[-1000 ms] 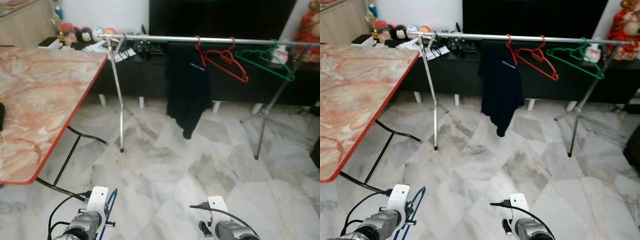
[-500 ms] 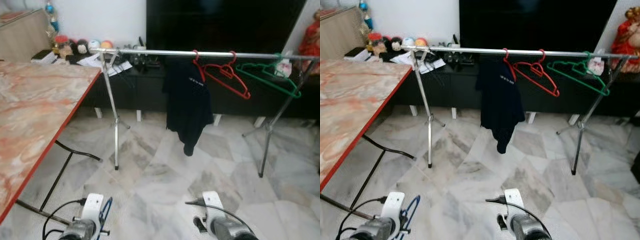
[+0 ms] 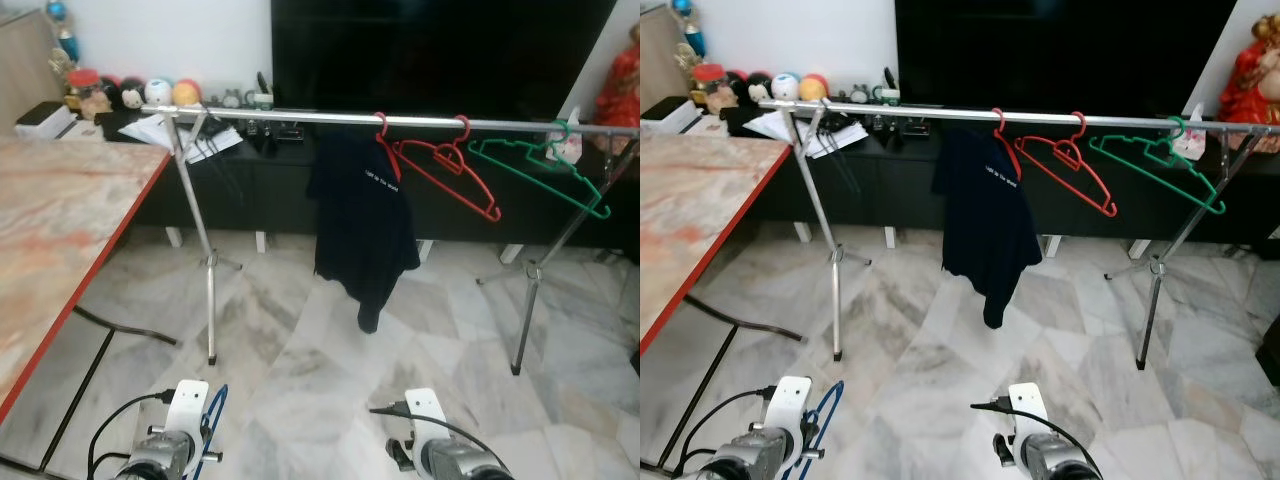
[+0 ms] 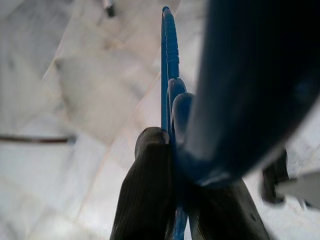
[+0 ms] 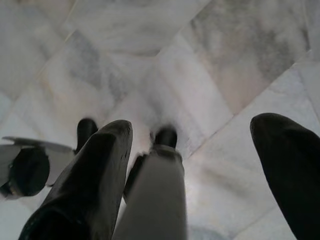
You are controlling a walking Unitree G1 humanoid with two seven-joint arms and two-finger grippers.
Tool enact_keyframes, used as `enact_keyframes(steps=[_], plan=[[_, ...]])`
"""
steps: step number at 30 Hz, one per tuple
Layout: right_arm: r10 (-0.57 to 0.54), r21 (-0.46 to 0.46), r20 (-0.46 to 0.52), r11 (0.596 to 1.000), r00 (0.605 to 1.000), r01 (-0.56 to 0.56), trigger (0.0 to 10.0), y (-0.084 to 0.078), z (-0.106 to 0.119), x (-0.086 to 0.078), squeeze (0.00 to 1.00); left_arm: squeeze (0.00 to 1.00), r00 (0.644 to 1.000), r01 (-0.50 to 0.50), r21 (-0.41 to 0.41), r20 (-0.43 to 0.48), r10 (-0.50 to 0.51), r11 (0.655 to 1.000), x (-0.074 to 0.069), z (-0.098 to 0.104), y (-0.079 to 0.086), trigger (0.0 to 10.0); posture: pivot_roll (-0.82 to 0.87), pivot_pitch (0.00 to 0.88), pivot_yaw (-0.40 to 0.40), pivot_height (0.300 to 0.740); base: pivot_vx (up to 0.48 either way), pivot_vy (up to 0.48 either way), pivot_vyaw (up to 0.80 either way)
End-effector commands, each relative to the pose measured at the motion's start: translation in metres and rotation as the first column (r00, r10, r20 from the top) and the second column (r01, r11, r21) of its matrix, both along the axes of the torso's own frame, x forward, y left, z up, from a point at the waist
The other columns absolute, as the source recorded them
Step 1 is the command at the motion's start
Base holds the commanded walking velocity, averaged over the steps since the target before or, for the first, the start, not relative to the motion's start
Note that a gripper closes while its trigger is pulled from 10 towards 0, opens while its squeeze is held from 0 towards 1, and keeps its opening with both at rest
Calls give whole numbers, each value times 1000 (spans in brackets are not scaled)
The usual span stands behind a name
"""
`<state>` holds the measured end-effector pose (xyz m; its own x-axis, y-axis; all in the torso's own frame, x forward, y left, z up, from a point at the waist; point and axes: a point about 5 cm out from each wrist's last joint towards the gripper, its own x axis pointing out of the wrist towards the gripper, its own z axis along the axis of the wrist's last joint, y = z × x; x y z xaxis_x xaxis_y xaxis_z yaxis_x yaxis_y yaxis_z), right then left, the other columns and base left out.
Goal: Hang hanger
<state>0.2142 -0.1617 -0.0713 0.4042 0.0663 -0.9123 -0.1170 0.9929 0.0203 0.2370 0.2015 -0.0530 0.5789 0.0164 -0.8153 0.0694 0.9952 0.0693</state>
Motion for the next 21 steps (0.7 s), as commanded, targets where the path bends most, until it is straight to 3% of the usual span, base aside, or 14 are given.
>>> enact_keyframes(steps=[1, 21], plan=[[-10, -17, -11, 1000, 1000, 10, 10000, -9, -1, -3, 0, 0, 1000, 19, -14, -3, -19, 1000, 0, -1, -9, 10000, -16, 0, -56, 740, 435, 0, 0], [-11, 11, -8, 1000, 1000, 12, 10000, -8, 1, 0, 0, 0, 1000, 21, -14, 8, -21, 1000, 4, 1, -9, 10000, -10, 0, -56, 740, 440, 0, 84]])
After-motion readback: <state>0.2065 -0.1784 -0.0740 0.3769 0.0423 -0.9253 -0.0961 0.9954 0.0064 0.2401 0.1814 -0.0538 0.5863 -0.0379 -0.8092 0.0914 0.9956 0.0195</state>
